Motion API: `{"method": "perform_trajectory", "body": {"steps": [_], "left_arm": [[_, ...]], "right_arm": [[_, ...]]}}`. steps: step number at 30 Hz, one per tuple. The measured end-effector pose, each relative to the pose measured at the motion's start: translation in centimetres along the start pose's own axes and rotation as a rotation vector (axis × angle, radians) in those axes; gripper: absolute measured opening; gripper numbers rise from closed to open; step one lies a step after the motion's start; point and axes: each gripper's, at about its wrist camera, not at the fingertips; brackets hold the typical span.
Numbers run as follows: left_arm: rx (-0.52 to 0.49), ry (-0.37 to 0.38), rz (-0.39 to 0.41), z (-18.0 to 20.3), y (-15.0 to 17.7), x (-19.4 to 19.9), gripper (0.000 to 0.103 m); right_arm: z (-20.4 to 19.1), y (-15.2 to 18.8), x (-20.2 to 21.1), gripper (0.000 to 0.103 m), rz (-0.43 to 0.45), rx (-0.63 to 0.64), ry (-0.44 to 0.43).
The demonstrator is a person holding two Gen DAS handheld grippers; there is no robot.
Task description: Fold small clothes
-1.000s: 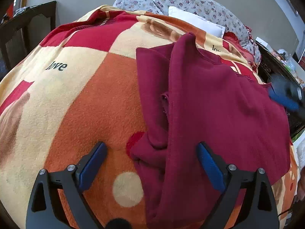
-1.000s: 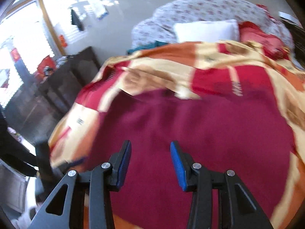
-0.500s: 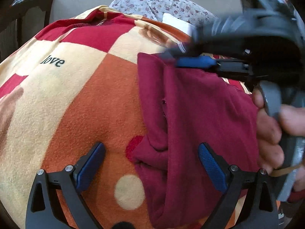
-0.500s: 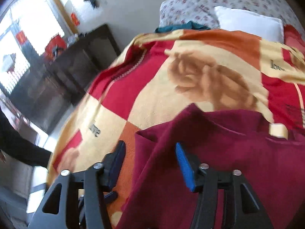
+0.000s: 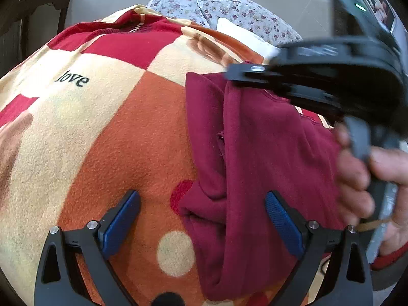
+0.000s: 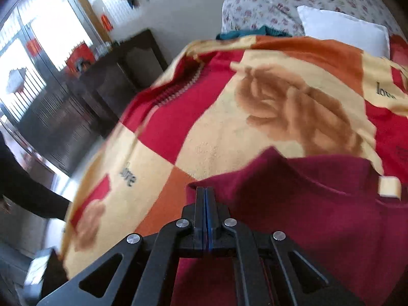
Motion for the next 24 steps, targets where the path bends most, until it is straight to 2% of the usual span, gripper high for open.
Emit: {"method": "perform_trajectory", "body": {"steps": [1,2,3,4,5,9,10,11,12,14,17,22,24], "left_arm": [[-0.001,-0.001,0.0,0.0,0.0,0.0,0.098],[-0.001,-0.003,0.0,0.1,0.1,0.1,0.098],[-0.002,-0.005,0.002,0.1,0.2,0.1,0.098],[-0.005,-0.009,0.003,0.2,0.2,0.0,0.098],[-0.01,-0.012,0.003,0.3,0.2,0.0,0.098],[-0.012,-0.012,0.003,0.2,0.3,0.0,0.098],[-0.01,-0.01,0.003,0.1,0.3,0.0,0.098],[-0.009,-0.007,0.003,0.1,0.3,0.0,0.098],[-0.007,-0.005,0.002,0.0,0.3,0.0,0.098],[0.0,0.001,0.004,-0.1,0.2,0.2,0.098],[0.012,0.002,0.014,-0.2,0.3,0.4,0.098],[-0.005,-0.013,0.01,0.0,0.4,0.1,0.098],[-0.008,-0.014,0.008,0.0,0.3,0.0,0.098]], "right_arm": [[0.2,0.1,0.8,0.011,0.011,0.0,0.008],[0.3,0.1,1.5,0.031,0.022,0.0,0.016],[0.4,0.1,2.1,0.044,0.032,-0.004,0.029],[0.4,-0.1,2.2,0.066,0.032,-0.009,0.029],[0.3,-0.4,1.8,0.068,0.021,-0.009,0.025],[-0.6,-0.7,-1.2,0.065,-0.067,0.033,0.071],[-0.7,-0.6,-2.0,0.05,-0.086,0.04,0.079],[-0.7,-0.5,-2.8,0.022,-0.099,0.051,0.089],[-0.5,-0.3,-3.3,0.009,-0.102,0.065,0.135],[-0.2,-0.3,-2.7,0.007,-0.077,0.044,0.101],[-1.1,-0.7,-0.7,0.007,-0.009,0.076,0.04],[0.3,-0.2,-4.3,0.007,-0.087,0.043,0.051],[1.0,0.3,-4.0,0.009,-0.051,0.019,0.009]]}}
Point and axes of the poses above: each gripper's, at about its wrist camera, not at the fingertips, and x roughly against the way its jaws point, z to its right, y to its underside, and after that the axes turned 2 degrees about -y, right-handed
